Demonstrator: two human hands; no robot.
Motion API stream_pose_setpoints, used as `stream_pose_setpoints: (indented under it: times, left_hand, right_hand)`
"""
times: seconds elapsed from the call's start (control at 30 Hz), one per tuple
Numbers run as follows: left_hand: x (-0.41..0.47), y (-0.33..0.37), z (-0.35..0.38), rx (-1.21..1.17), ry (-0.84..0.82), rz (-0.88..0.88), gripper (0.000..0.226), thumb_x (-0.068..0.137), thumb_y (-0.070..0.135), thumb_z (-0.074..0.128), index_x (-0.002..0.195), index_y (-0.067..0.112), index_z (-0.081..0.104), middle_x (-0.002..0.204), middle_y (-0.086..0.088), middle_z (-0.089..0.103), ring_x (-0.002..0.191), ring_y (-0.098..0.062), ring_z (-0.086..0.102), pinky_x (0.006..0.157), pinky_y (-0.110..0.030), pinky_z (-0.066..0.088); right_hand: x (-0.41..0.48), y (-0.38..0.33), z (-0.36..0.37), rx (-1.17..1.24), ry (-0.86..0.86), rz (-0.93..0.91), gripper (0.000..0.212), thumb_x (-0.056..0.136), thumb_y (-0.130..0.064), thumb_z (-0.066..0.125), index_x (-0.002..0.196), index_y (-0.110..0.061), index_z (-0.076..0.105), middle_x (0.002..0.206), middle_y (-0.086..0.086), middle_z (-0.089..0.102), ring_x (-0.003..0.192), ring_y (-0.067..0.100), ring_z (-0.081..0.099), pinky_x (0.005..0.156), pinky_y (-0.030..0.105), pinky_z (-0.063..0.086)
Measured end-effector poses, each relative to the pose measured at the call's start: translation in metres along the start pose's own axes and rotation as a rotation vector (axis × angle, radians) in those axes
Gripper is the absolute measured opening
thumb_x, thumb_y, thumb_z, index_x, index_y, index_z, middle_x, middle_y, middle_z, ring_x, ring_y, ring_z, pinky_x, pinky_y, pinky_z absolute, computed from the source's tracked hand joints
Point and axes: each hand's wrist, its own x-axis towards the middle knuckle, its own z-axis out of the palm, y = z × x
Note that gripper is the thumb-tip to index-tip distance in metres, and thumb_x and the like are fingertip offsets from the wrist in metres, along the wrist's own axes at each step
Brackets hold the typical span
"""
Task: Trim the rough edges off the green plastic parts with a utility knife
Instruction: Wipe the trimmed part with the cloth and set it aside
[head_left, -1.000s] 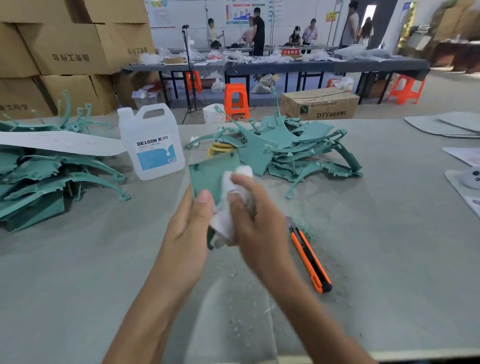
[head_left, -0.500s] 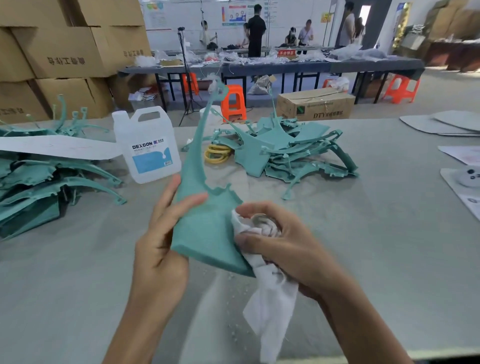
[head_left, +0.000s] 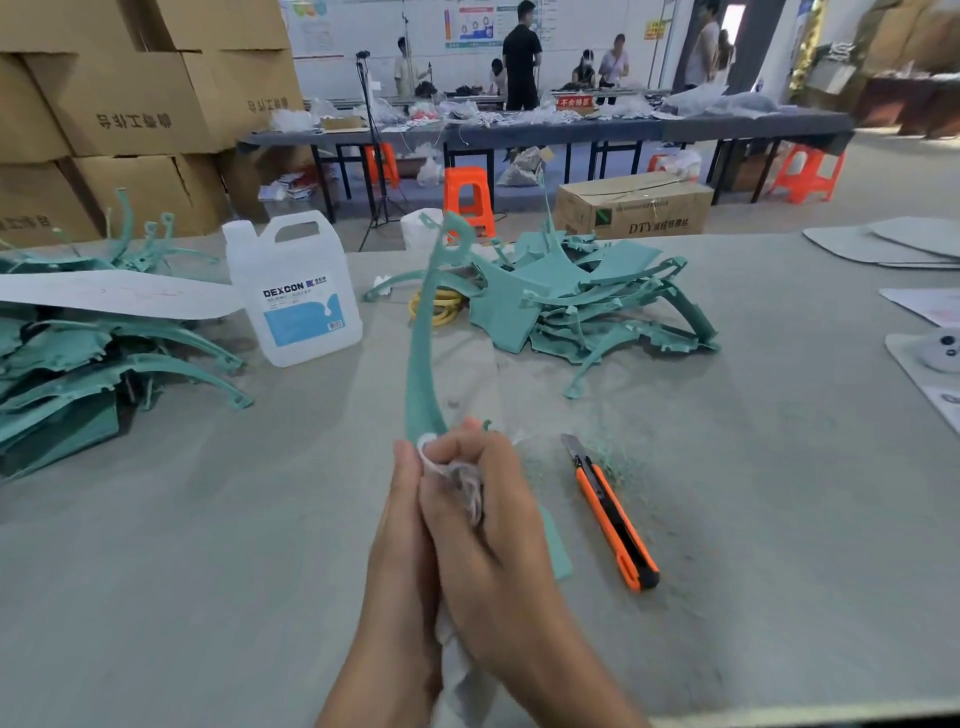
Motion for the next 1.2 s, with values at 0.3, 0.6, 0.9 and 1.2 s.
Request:
stream_pose_setpoints:
  times: [0.3, 0.6, 0.9, 1.2]
  left_hand:
    - [0.0, -0.018, -0.014, 0.564, 0.151, 0.449, 0.03, 0.103, 0.036, 0.043, 0.124, 0.044, 0.063, 0.117, 0.012, 0.072, 0.114, -0.008, 0.066, 0.093, -0.031, 0.049]
    - [-0.031, -0.028, -0.018, 1.312, 0.136, 0.737, 0.049, 0.094, 0.027, 0.044, 0.14, 0.043, 0.047, 0.106, 0.018, 0.063, 0.098, -0.002, 0.053, 0.084, -0.004, 0.037]
    - [-0.027, 0.008, -0.026, 1.533, 0.171, 0.832, 0.045, 0.097, 0.019, 0.049, 0.141, 0.027, 0.055, 0.101, 0.014, 0.065, 0.092, -0.018, 0.048, 0.09, -0.011, 0.029]
    - [-0.021, 0.001, -0.041, 1.558, 0.214, 1.022, 0.041, 0.097, 0.018, 0.049, 0.137, 0.021, 0.06, 0.101, 0.007, 0.066, 0.088, -0.019, 0.044, 0.09, -0.024, 0.036]
  right_hand:
    - [0.04, 0.016, -0.019, 0.025, 0.268, 0.217, 0.018, 0.106, -0.029, 0.046, 0.094, -0.021, 0.055, 0.083, 0.004, 0.064, 0.077, 0.022, 0.063, 0.071, 0.043, 0.053]
    - [0.099, -0.038, -0.035, 0.346, 0.505, 0.295, 0.045, 0.103, -0.057, 0.041, 0.1, -0.017, 0.062, 0.064, -0.021, 0.064, 0.048, -0.01, 0.058, 0.04, 0.006, 0.039]
    - [0.11, 0.002, -0.063, -0.233, 0.546, -0.023, 0.055, 0.106, -0.052, 0.036, 0.074, -0.014, 0.059, 0.067, -0.01, 0.061, 0.062, 0.002, 0.053, 0.058, 0.018, 0.038]
    - [0.097, -0.016, -0.05, -0.384, 0.379, -0.511, 0.028, 0.105, -0.037, 0.045, 0.081, -0.03, 0.057, 0.077, -0.021, 0.058, 0.07, -0.004, 0.052, 0.067, 0.011, 0.038]
